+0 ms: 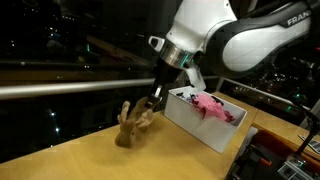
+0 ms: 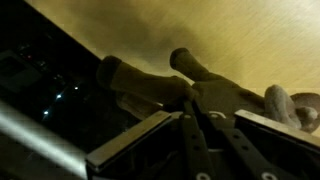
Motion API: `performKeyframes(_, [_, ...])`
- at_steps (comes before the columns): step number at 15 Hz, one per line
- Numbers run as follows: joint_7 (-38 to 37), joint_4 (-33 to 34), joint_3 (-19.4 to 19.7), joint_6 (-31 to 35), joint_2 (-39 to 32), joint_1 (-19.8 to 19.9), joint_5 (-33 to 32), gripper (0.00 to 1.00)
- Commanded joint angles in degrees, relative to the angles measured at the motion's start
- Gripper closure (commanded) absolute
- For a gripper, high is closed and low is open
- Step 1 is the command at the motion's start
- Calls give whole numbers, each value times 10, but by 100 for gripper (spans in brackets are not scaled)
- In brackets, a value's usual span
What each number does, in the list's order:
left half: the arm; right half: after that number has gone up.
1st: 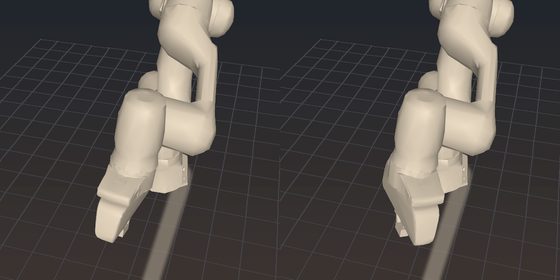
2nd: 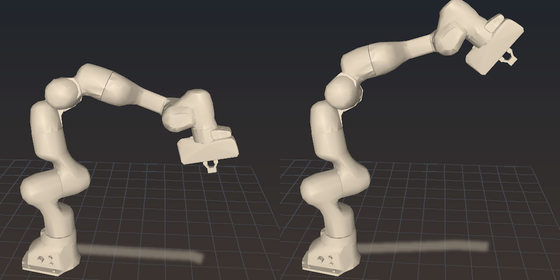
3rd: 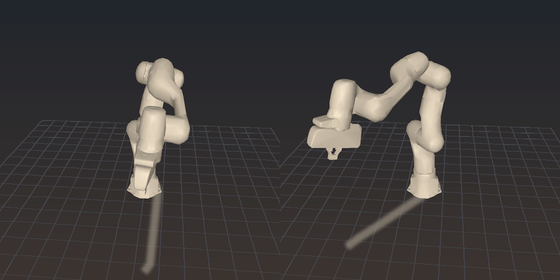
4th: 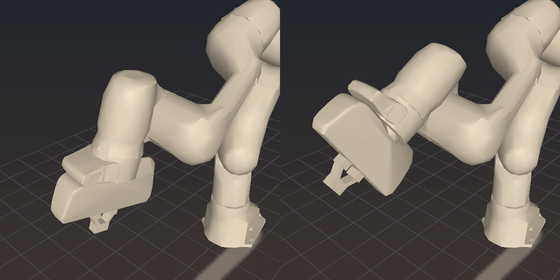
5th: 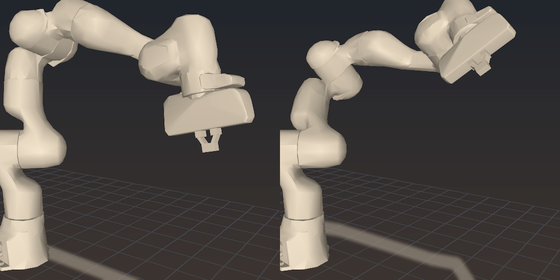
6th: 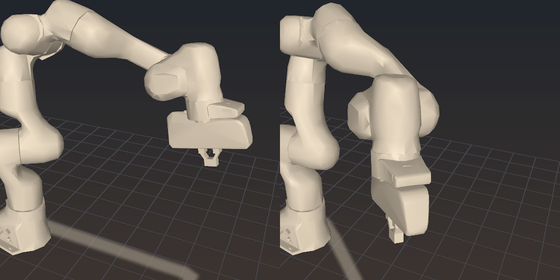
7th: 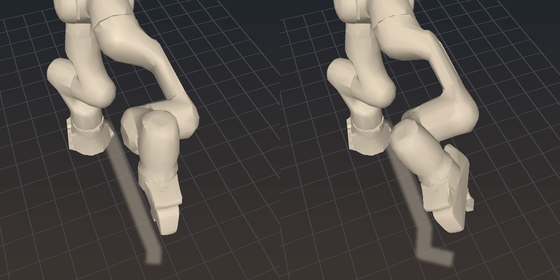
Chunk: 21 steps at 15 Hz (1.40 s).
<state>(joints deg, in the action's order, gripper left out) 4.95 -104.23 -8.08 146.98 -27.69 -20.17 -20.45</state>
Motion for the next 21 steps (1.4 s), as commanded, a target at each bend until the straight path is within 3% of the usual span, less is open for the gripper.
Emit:
performKeyframes(1, [-44, -84, 41, -12, 129, -2, -61, 98])
performKeyframes(4, [-92, -134, 61, -25, 220, 15, -126, 98])
performKeyframes(7, [-130, -182, 57, -56, 314, 52, -188, 98])
performKeyframes(10, [-122, -236, 53, -72, 402, 104, -201, 98])
performKeyframes(13, [-88, -288, 74, -55, 468, 162, -195, 98])
performKeyframes(16, [-68, -311, 96, -26, 471, 215, -198, 98])
performKeyframes(21, [-70, -309, 110, 48, 395, 267, -200, 98])
